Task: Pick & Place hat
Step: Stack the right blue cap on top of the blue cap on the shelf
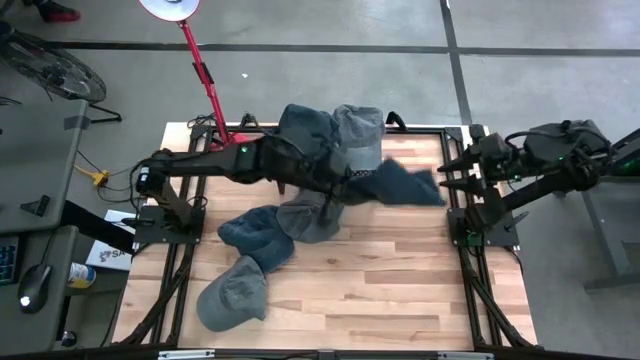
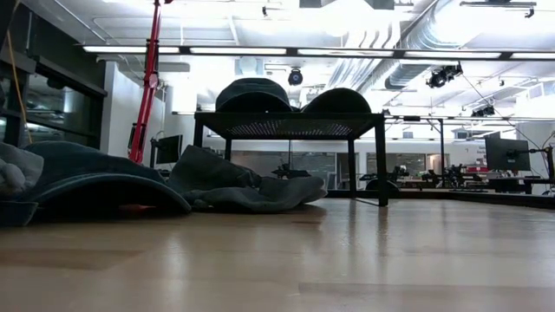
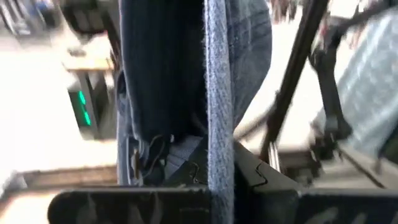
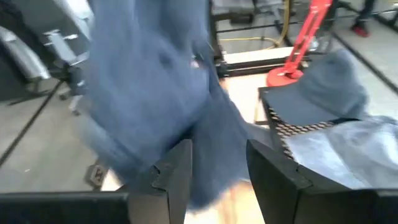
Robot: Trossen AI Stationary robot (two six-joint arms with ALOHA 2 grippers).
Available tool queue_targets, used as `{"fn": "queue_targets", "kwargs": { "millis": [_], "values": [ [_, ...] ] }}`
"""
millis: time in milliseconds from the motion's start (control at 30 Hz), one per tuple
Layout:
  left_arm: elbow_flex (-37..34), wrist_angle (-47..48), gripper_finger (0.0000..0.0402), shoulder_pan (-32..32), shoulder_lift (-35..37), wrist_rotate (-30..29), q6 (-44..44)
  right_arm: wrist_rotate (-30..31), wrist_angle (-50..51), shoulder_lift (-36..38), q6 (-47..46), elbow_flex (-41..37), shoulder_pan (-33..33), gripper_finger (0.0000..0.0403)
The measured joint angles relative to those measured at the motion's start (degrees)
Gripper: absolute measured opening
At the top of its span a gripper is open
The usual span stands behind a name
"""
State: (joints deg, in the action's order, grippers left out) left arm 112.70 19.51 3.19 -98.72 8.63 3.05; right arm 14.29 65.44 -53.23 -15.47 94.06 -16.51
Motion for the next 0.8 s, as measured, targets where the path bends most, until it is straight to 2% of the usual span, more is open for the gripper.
{"fn": "queue_targets", "kwargs": {
  "millis": [267,533,667,800],
  "values": [
    [-0.13,-15.31,0.0006,-2.36,1.94,9.06,-0.11,3.93,-2.04,-1.43,1.86,-0.02,-0.02,0.0140],
    [-0.17,-25.64,0.0006,-4.18,1.95,15.19,0.64,4.69,-16.20,-3.64,11.70,0.00,0.00,0.0140],
    [-0.11,-21.65,0.0006,-4.44,2.52,11.67,0.10,7.89,-15.27,-2.53,13.19,0.08,0.00,0.0140],
    [0.27,-12.37,0.0005,-4.27,4.13,2.50,-1.72,8.23,-14.44,0.42,12.37,1.11,0.02,0.0140]
  ]
}}
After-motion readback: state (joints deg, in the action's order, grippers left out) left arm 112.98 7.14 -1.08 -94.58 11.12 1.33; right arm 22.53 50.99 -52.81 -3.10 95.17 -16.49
